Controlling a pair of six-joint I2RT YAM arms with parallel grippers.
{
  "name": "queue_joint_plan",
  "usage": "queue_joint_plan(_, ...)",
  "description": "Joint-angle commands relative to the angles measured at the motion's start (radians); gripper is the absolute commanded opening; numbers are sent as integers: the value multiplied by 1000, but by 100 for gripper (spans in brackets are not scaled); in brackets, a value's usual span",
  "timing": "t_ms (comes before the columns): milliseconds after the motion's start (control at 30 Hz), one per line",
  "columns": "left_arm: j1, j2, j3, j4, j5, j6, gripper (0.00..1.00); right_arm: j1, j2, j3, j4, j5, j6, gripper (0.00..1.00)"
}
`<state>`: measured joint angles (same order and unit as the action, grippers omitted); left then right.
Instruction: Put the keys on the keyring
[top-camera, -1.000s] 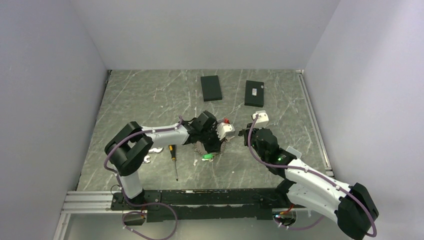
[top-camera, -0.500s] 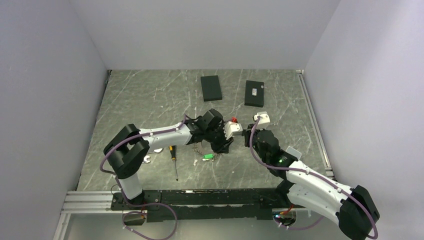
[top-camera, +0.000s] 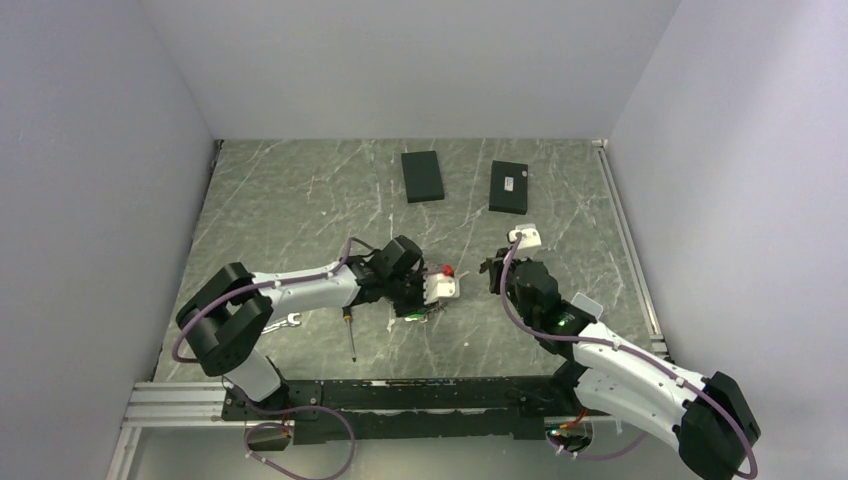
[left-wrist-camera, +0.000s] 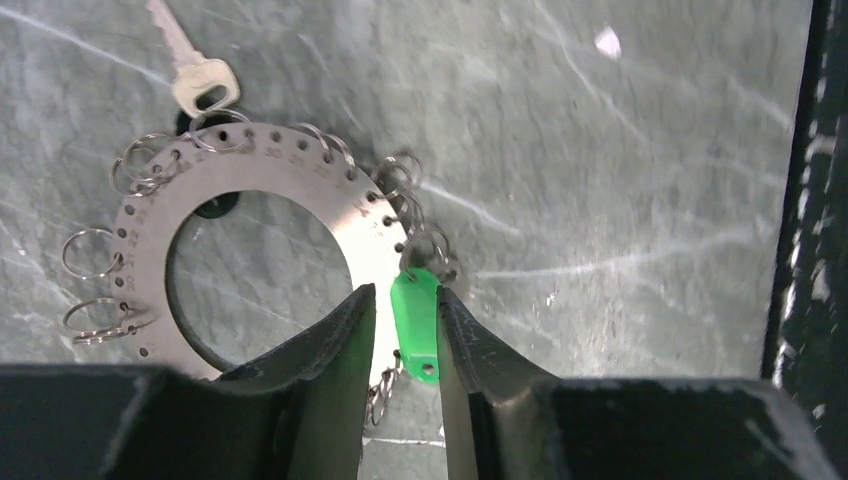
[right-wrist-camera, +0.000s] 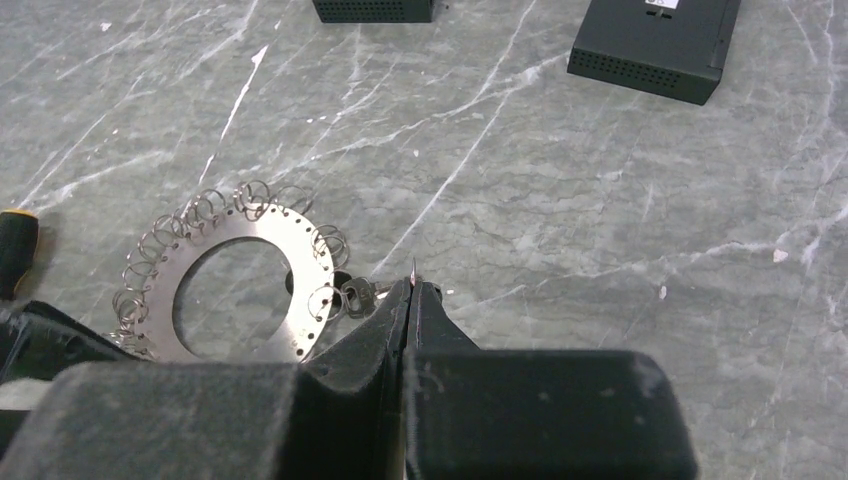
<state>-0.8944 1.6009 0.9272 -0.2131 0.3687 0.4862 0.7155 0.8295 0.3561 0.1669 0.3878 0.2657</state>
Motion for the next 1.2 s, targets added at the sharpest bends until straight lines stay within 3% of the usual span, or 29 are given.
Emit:
queue_joint_plan(0, 0, -47, -56, 94, 67, 219, 34, 6, -15, -3, 50, 19, 8, 0)
queue_joint_plan(333, 3, 25, -75, 263, 136, 277, 30, 10, -19, -9, 55, 22, 7, 0)
queue_joint_plan(633, 7, 74, -27, 179, 137, 336, 26, 25, -28, -16, 65, 41, 2, 0)
queue_joint_plan(867, 8, 90, -28, 202, 141, 327, 25, 33, -28, -17, 71, 45, 0, 0)
queue_joint_plan(1167, 8, 111, -13, 174, 139, 337, 28, 33, -29, -19, 72, 46, -1, 0)
